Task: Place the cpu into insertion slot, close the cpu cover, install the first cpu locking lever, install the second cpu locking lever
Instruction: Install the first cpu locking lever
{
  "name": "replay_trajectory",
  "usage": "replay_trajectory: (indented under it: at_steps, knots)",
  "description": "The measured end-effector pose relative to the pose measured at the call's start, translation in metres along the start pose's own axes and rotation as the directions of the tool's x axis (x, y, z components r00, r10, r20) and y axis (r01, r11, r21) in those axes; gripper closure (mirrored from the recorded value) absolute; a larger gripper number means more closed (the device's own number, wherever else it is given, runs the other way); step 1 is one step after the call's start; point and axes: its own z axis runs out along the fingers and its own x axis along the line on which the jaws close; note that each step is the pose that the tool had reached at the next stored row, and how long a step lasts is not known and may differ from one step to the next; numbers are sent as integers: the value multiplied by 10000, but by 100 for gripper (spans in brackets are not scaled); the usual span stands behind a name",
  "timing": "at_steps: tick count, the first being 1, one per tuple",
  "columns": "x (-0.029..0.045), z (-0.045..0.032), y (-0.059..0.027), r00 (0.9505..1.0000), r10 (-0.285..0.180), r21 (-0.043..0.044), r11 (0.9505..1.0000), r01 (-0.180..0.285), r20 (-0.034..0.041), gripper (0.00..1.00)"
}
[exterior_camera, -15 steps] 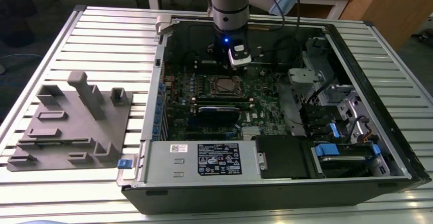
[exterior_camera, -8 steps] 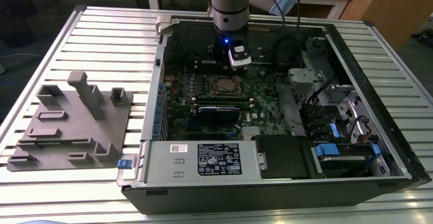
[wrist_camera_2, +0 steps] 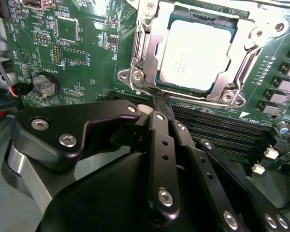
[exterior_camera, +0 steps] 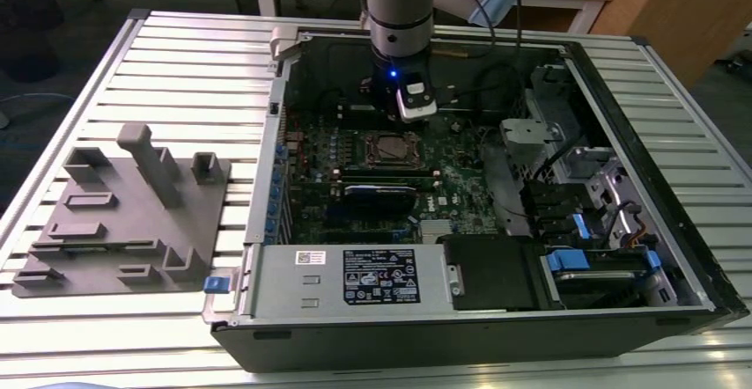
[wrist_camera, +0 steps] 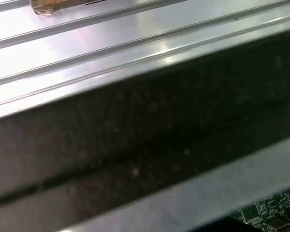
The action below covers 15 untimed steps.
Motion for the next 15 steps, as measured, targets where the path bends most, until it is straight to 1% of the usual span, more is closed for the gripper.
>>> replay_trajectory:
  at_steps: [5,10,15]
  knots:
    - [-12,-4,-33,10000,17,-106,9999,-18,-38,89]
    - [-23,-7,-61,10000,31,-191,9998,-32,-69,89]
    - [-32,-10,-85,9999,47,-304,9995,-51,-110,89]
